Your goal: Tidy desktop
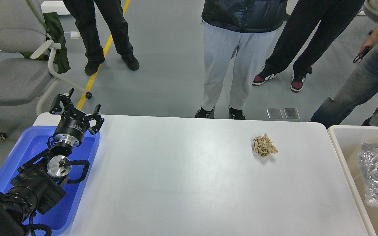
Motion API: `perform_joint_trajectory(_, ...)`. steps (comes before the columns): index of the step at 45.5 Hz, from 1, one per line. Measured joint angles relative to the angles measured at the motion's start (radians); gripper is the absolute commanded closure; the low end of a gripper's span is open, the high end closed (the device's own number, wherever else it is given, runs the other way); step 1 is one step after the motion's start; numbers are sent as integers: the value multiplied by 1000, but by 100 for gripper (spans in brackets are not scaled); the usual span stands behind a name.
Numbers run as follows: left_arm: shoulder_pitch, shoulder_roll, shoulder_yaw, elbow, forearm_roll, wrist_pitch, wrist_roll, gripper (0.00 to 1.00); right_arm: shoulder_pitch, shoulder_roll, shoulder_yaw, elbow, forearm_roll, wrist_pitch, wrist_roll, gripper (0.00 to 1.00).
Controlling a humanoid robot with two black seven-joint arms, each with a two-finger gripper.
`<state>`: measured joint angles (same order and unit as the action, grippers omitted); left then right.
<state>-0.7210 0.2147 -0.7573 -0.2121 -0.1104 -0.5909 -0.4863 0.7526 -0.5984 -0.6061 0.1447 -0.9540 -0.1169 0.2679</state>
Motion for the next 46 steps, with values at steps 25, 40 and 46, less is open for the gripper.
perform_joint_trajectory(25,0,0,0,0,0,0,0,0,28,6,91,14,271,33,0,0)
perform_joint_trajectory(40,0,0,1,0,0,0,0,0,83,-4,351,80,648,150,-3,0)
perform_joint_trajectory(46,0,0,1,0,0,0,0,0,92,-13,501,129,722,215,-5,0)
